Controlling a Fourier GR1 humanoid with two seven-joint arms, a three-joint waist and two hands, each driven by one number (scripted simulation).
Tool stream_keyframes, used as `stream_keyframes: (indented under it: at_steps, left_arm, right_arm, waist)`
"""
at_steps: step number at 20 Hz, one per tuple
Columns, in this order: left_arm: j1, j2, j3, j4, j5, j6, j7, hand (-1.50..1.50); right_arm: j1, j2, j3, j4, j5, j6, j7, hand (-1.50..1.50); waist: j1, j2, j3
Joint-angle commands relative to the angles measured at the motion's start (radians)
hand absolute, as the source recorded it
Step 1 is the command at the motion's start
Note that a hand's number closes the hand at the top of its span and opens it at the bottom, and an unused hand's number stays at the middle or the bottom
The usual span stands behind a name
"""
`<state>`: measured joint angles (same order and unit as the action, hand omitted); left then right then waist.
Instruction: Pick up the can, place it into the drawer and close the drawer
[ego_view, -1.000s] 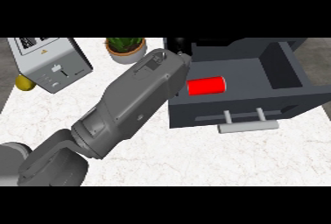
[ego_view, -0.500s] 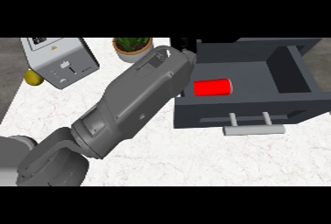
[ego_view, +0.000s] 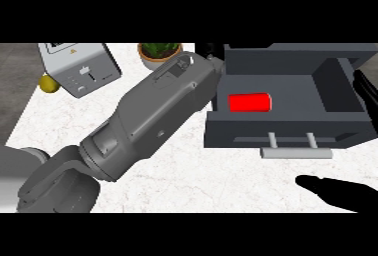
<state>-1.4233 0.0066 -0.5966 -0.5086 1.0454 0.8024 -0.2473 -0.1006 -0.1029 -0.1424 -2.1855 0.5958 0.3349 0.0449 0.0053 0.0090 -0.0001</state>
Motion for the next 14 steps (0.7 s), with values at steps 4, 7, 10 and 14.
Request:
stream_keyframes:
  at_steps: [4, 7, 10, 14]
  left_arm:
    - [0.009, 0.057, 0.013, -0.044, -0.03, 0.006, 0.079, -1.5]
    - [0.063, 0.07, 0.007, -0.088, -0.05, 0.008, 0.062, -1.5]
    - [0.104, 0.115, -0.011, -0.148, -0.068, 0.008, 0.092, -1.5]
    - [0.091, 0.157, -0.013, -0.166, -0.089, 0.01, 0.138, -1.5]
  right_arm:
    - [-0.154, -0.011, 0.149, 0.253, 0.273, -0.134, -0.052, -1.5]
    - [-0.222, -0.032, 0.184, 0.394, 0.345, -0.162, -0.077, -1.5]
    - [-0.311, -0.046, 0.192, 0.534, 0.4, -0.191, -0.084, -1.5]
    - [-0.363, -0.083, 0.211, 0.729, 0.494, -0.269, -0.147, -1.5]
  waist:
    - [0.016, -0.006, 0.0]
    - [0.023, -0.007, 0.0]
    - [0.039, -0.01, 0.0]
    - [0.036, -0.007, 0.0]
